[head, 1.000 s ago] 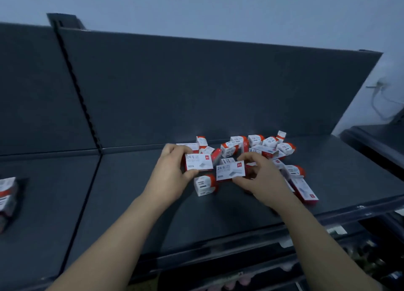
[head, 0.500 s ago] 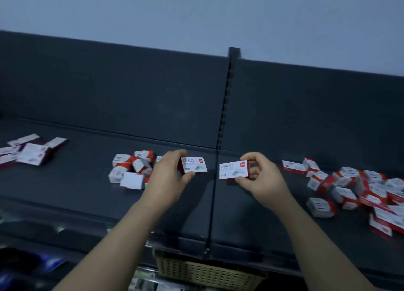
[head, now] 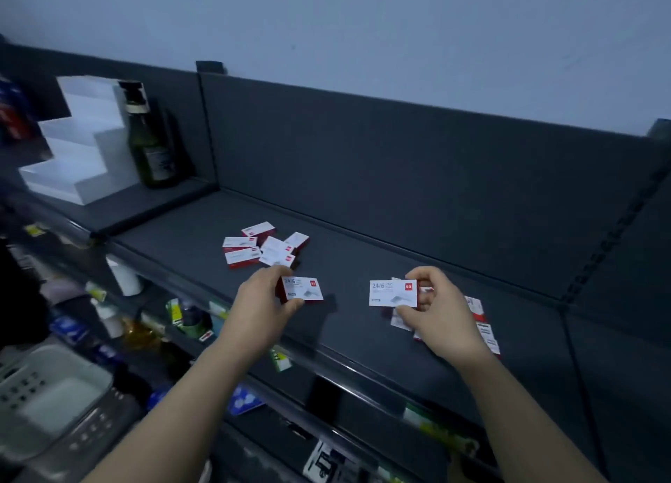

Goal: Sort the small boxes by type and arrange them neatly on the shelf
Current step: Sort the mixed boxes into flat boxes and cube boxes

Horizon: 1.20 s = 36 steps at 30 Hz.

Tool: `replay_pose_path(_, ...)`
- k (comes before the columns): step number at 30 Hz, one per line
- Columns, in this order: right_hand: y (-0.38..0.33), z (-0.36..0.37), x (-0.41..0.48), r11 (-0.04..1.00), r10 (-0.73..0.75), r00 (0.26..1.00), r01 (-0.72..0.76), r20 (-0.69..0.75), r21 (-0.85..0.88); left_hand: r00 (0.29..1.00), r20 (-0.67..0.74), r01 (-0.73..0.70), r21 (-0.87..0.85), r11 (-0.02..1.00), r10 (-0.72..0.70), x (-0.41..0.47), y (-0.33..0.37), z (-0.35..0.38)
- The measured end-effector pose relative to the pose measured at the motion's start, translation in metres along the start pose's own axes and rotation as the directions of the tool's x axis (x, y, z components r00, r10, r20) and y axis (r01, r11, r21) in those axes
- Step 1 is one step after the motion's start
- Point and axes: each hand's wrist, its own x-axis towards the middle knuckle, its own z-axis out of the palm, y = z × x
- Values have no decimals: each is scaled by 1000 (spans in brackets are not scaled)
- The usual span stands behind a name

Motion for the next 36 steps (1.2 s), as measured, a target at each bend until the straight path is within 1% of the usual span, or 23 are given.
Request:
replay_pose_path(3,-7,40,20,1000,-9,998,9,68,-10,998,-21,57,26,998,-56,14,-30,-15)
replay_pose_path(7,-8,90,52,1000,0,991,3,136,-17,993,-13,118,111,987,-117,39,-68,-25)
replay_pose_path(11,-6,130,83,1000,19,982,-17,189,-11,983,4,184,126,975,-186,67,-95,-24)
replay_pose_path(14,-4,157,101,1000,16,970,-12,243,-19,978,22,200,134,971,-205,88,-112,-19)
replay_pose_path(16,-2,172,111,999,19,968,-11,252,-34,980,49,183,158,970,-193,100,-121,-16)
replay_pose_path(20,-3,192,127,998,13,973,4,232,-70,980,97,155,167,974,-173,119,-138,-13)
replay_pose_path(26,-6,217,146,997,2,993,6,119,-72,983,133,111,124,986,-128,154,-155,-13)
replay_pose_path(29,-10,226,149,992,-6,997,15,75,-128,983,163,69,123,990,-89,169,-161,-14)
replay_pose_path(31,-14,228,149,986,14,997,0,82,-165,981,183,35,126,991,-58,174,-164,-16)
replay_pose_path(34,-20,224,144,983,62,995,-47,79,-178,987,159,-36,180,983,7,175,-165,-22)
replay_pose_path(36,-20,218,139,978,46,999,-42,17,-203,991,124,-81,181,980,59,173,-161,-26)
